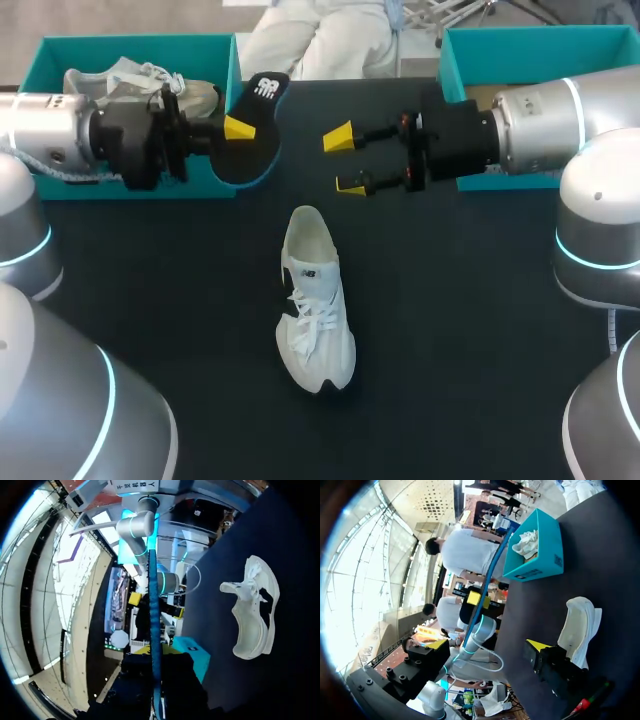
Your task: Take the shoe out of the shoebox, open the shoe tongue, remove and reinsert the insole, then place the shoe into the shoebox
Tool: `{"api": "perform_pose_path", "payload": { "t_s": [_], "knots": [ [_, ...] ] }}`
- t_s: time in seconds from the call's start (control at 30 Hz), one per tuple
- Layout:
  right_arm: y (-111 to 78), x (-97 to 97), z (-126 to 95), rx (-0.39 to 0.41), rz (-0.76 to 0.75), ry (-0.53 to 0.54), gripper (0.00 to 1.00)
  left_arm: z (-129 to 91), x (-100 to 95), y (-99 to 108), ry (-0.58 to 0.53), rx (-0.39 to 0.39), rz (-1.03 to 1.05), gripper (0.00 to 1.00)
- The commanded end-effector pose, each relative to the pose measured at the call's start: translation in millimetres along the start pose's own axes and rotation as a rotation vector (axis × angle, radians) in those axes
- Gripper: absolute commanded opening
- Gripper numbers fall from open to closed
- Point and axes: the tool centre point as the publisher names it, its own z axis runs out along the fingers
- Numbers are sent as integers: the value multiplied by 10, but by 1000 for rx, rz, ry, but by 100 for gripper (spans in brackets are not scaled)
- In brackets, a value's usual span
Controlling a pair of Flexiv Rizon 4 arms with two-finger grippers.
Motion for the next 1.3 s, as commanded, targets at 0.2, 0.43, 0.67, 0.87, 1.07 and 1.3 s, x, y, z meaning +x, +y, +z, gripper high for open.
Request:
{"api": "perform_pose_path", "payload": {
  "t_s": [0.2, 0.43, 0.67, 0.87, 1.07, 1.3],
  "knots": [
    [-4, 2, 22, -3, 1, -2, 100, 59, 131, -5, -50, -31, 175, 0],
    [47, -34, 155, 8, 0, 17, 100, 206, 194, 35, -77, -63, 217, 0],
    [87, -134, 361, 20, 2, 51, 100, 405, 187, 4, -103, -64, 263, 0],
    [102, -147, 458, 31, -2, 70, 93, 544, 194, -7, -112, -61, 282, 0],
    [93, -140, 504, 40, -3, 83, 47, 628, 209, -6, -114, -50, 294, 0],
    [88, -142, 512, 36, -3, 86, 39, 653, 200, -16, -120, -46, 296, 0]
  ]
}}
